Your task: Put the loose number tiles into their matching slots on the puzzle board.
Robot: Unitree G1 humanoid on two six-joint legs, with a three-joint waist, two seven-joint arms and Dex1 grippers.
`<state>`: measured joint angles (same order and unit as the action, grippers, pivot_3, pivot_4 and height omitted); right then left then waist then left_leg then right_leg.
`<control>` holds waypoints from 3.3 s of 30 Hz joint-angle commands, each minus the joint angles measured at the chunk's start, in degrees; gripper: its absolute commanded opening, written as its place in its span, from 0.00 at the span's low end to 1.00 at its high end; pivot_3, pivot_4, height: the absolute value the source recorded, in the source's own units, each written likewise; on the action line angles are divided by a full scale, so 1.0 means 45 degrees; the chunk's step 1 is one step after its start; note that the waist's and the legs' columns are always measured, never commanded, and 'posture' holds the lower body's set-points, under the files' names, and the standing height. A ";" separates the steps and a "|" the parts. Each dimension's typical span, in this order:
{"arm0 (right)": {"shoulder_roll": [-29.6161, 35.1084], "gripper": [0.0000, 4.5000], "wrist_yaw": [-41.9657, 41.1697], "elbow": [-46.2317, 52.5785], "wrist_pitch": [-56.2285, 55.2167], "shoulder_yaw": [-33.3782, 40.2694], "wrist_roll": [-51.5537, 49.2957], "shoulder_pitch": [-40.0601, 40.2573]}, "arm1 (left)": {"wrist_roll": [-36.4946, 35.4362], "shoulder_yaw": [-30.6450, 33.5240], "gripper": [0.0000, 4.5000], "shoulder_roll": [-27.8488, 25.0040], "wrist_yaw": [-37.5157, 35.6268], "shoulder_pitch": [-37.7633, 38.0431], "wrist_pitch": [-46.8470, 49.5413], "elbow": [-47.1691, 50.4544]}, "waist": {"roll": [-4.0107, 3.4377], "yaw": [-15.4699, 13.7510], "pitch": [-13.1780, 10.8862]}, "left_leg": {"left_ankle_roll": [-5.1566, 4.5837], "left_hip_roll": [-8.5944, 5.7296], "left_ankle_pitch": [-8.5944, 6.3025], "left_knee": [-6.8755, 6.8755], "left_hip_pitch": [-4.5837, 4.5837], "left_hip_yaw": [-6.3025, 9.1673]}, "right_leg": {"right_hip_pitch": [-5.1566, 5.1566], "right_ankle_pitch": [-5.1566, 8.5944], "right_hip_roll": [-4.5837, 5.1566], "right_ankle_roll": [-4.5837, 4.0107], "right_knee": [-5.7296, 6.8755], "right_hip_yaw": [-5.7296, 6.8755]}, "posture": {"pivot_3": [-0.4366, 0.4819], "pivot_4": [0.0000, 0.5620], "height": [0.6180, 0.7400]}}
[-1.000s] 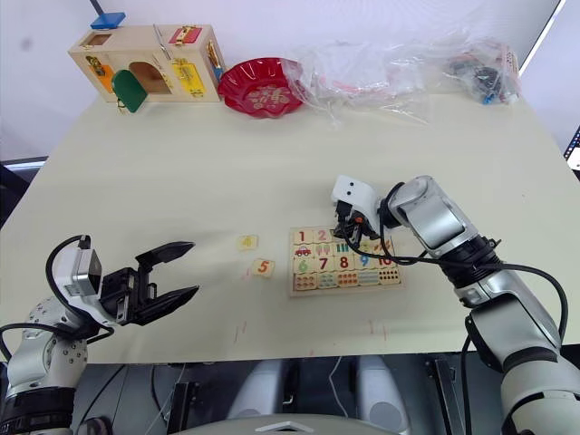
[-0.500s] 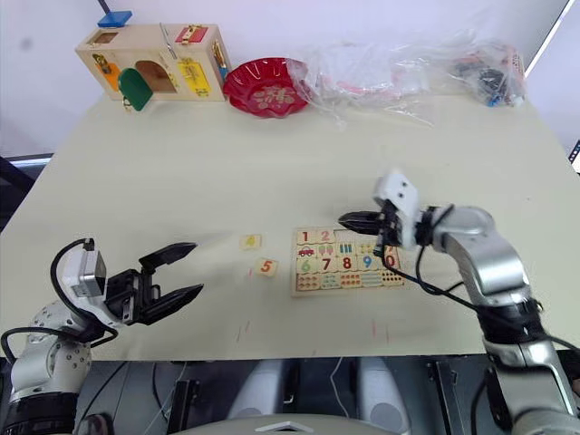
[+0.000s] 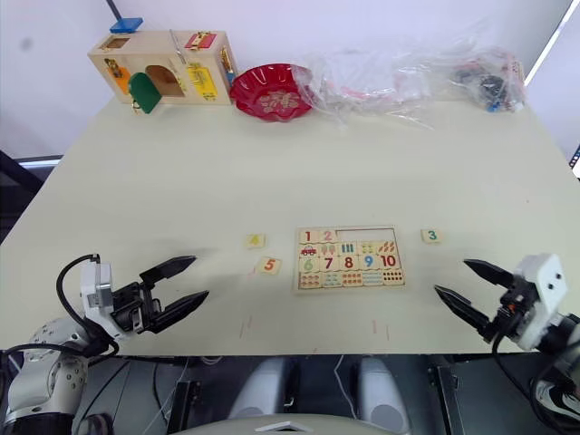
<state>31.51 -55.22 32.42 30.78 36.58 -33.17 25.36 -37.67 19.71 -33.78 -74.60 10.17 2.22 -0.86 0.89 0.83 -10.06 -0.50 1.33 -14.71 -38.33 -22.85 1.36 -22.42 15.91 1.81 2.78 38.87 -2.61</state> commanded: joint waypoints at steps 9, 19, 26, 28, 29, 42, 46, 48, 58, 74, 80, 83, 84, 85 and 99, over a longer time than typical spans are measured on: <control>-0.0369 0.98 0.0436 0.0073 -0.1570 0.0873 -0.0507 0.1628 | 0.0062 0.0279 1.00 -0.0208 0.0322 0.0737 -0.0018 0.0275 | 0.0013 -0.0041 0.0011 | 0.0000 0.0015 -0.0001 0.0002 0.0008 -0.0028 | -0.0003 0.0033 0.0001 -0.0039 -0.0004 -0.0022 | 0.48 0.27 1.00; 0.2638 0.98 0.0134 -0.0365 -0.0332 -0.0599 -0.0437 -0.0323 | -0.0729 0.0183 1.00 -0.0877 -0.0935 -0.0059 0.0745 0.0206 | 0.0016 0.0046 0.0012 | -0.0001 0.0015 -0.0001 0.0001 0.0015 -0.0050 | -0.0007 0.0028 -0.0002 -0.0047 -0.0003 -0.0043 | 0.48 0.27 1.00; 0.5723 0.98 -0.1785 -0.3879 -0.0889 -0.3542 0.0812 -0.4461 | -0.1612 0.0145 1.00 -0.1154 -0.2404 -0.0894 0.1223 0.0592 | 0.0025 -0.0025 -0.0002 | -0.0004 0.0012 -0.0002 0.0007 0.0002 -0.0127 | -0.0021 -0.0003 -0.0013 -0.0019 -0.0011 -0.0042 | 0.48 0.27 1.00; 0.5931 0.98 -0.2204 -0.5006 -0.1231 -0.4335 0.1178 -0.5599 | -0.1839 0.0195 1.00 -0.1097 -0.2752 -0.0970 0.1255 0.0774 | 0.0033 -0.0029 -0.0002 | -0.0004 0.0009 -0.0002 0.0009 -0.0011 -0.0137 | -0.0031 -0.0003 -0.0009 -0.0010 -0.0011 -0.0041 | 0.48 0.27 1.00; 0.6009 0.98 -0.2454 -0.5532 -0.1364 -0.4699 0.1340 -0.6120 | -0.1941 0.0225 1.00 -0.1043 -0.2812 -0.1037 0.1274 0.0863 | 0.0032 -0.0025 -0.0004 | -0.0006 0.0010 -0.0004 0.0012 -0.0011 -0.0135 | -0.0029 -0.0002 -0.0010 -0.0008 -0.0012 -0.0038 | 0.48 0.27 1.00; 0.4049 0.98 -0.4653 -1.4379 -0.5261 -0.8790 0.4671 -1.2952 | -0.2281 0.0474 1.00 0.0018 -0.2882 -0.0853 0.0806 0.1377 | 0.0017 0.0257 -0.0019 | -0.0009 0.0008 -0.0006 0.0008 -0.0001 -0.0167 | -0.0037 -0.0010 0.0001 -0.0001 -0.0008 -0.0080 | 0.48 0.27 1.00; 0.3508 0.98 -0.5002 -1.5953 -0.5887 -0.9107 0.5154 -1.3827 | -0.2209 0.0550 1.00 0.0179 -0.2651 -0.0689 0.0724 0.1540 | 0.0016 0.0273 -0.0019 | -0.0009 0.0008 -0.0006 0.0009 -0.0002 -0.0159 | -0.0038 -0.0012 0.0002 -0.0003 0.0000 -0.0070 | 0.48 0.27 1.00; 0.3367 0.98 -0.5244 -1.6425 -0.6004 -0.9172 0.5316 -1.4041 | -0.2222 0.0585 1.00 0.0218 -0.2541 -0.0593 0.0699 0.1656 | 0.0015 0.0283 -0.0020 | -0.0009 0.0009 -0.0006 0.0010 0.0000 -0.0157 | -0.0039 -0.0012 0.0003 -0.0003 0.0001 -0.0070 | 0.48 0.27 1.00; 0.3133 0.81 -0.5470 -1.7492 -0.6777 -0.9215 0.5927 -1.4435 | -0.2335 0.0710 1.00 0.0152 -0.2166 -0.0301 0.0759 0.2096 | 0.0015 0.0313 -0.0019 | -0.0009 0.0007 -0.0006 0.0008 0.0010 -0.0121 | -0.0035 -0.0013 0.0008 -0.0003 0.0003 -0.0079 | 0.48 0.27 1.00; 0.3195 0.44 -0.5730 -1.6651 -0.6630 -0.9098 0.5760 -1.3669 | -0.2229 0.0652 1.00 -0.0001 -0.2332 -0.0687 0.0746 0.1690 | 0.0017 0.0306 -0.0018 | -0.0009 0.0007 -0.0006 0.0011 0.0010 -0.0102 | -0.0030 -0.0013 0.0007 -0.0004 0.0002 -0.0068 | 0.48 0.27 1.00; 0.3331 0.20 -0.5526 -1.5337 -0.6125 -0.8761 0.5534 -1.2780 | -0.2139 0.0595 1.00 0.0041 -0.2401 -0.0717 0.0649 0.1582 | 0.0017 0.0304 -0.0018 | -0.0009 0.0007 -0.0006 0.0011 0.0009 -0.0091 | -0.0029 -0.0012 0.0007 -0.0004 0.0001 -0.0064 | 0.48 0.27 1.00; 0.3448 0.20 -0.5185 -1.4368 -0.5761 -0.8522 0.5386 -1.2181 | -0.2127 0.0584 1.00 0.0060 -0.2415 -0.0715 0.0626 0.1559 | 0.0017 0.0287 -0.0017 | -0.0009 0.0007 -0.0006 0.0011 0.0009 -0.0083 | -0.0028 -0.0012 0.0007 -0.0004 0.0002 -0.0061 | 0.48 0.27 1.00; 0.3476 0.20 -0.4938 -1.3896 -0.5600 -0.8369 0.5323 -1.1921 | -0.2114 0.0573 1.00 0.0072 -0.2405 -0.0715 0.0616 0.1562 | 0.0017 0.0284 -0.0017 | -0.0009 0.0006 -0.0006 0.0011 0.0008 -0.0081 | -0.0027 -0.0012 0.0008 -0.0004 0.0001 -0.0058 | 0.48 0.27 1.00; 0.3494 0.20 -0.4721 -1.3416 -0.5424 -0.8224 0.5239 -1.1674 | -0.2105 0.0566 1.00 0.0082 -0.2398 -0.0712 0.0610 0.1567 | 0.0017 0.0277 -0.0017 | -0.0009 0.0006 -0.0006 0.0011 0.0007 -0.0078 | -0.0027 -0.0012 0.0008 -0.0004 0.0001 -0.0056 | 0.48 0.27 1.00; 0.5776 0.20 -0.1387 -0.2001 0.2974 -0.7764 0.4963 -0.9495 | -0.2009 0.0476 1.00 0.0105 -0.2507 -0.0838 0.0559 0.1379 | -0.0016 0.0312 -0.0036 | -0.0008 -0.0002 -0.0006 0.0007 -0.0004 -0.0055 | -0.0035 -0.0009 0.0014 -0.0003 0.0000 -0.0051 | 0.48 0.27 1.00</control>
<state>56.31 -61.36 18.33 41.03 1.05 -9.32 -15.22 -46.43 21.67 -33.08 -85.33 6.78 5.42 5.33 0.81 2.24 -10.22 -0.54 1.34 -14.74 -38.31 -22.86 1.12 -22.57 15.87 1.85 2.76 38.87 -2.83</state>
